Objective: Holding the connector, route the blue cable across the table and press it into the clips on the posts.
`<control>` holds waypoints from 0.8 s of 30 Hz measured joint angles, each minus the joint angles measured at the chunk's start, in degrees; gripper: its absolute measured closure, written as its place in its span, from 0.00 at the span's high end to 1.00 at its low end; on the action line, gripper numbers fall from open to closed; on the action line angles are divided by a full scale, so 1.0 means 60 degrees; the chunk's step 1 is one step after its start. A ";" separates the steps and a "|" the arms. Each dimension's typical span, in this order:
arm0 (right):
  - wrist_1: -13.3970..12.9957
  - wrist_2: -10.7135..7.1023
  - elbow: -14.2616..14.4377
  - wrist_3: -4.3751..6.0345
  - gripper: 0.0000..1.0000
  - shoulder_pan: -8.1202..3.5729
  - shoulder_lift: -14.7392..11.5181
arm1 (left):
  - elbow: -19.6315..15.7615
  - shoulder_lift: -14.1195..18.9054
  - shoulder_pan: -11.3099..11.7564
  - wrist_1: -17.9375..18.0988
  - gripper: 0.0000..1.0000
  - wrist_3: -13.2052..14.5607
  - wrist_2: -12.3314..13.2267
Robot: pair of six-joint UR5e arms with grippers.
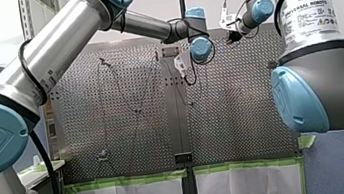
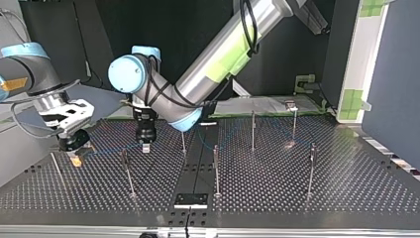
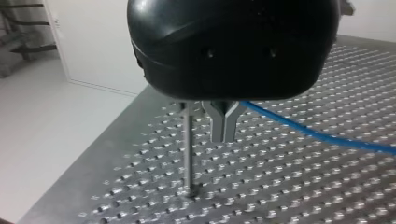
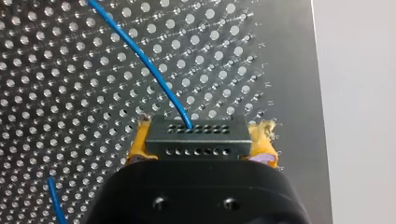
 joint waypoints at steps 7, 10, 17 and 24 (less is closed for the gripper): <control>0.0000 0.0000 0.0000 0.0000 0.00 0.0000 -0.0001 | 0.0303 -0.0023 0.0237 0.0196 0.00 -0.0003 0.0293; 0.0000 0.0000 0.0000 0.0000 0.00 0.0000 -0.0001 | 0.0343 -0.0126 0.0387 0.0226 0.00 -0.0003 0.0518; 0.0000 0.0001 0.0001 0.0000 0.00 0.0000 -0.0001 | 0.0425 -0.0566 0.0627 0.0252 0.00 -0.0016 0.1111; 0.0001 0.0000 0.0001 0.0000 0.00 0.0000 -0.0001 | 0.0699 -0.0647 0.0910 0.0409 0.00 -0.0018 0.1427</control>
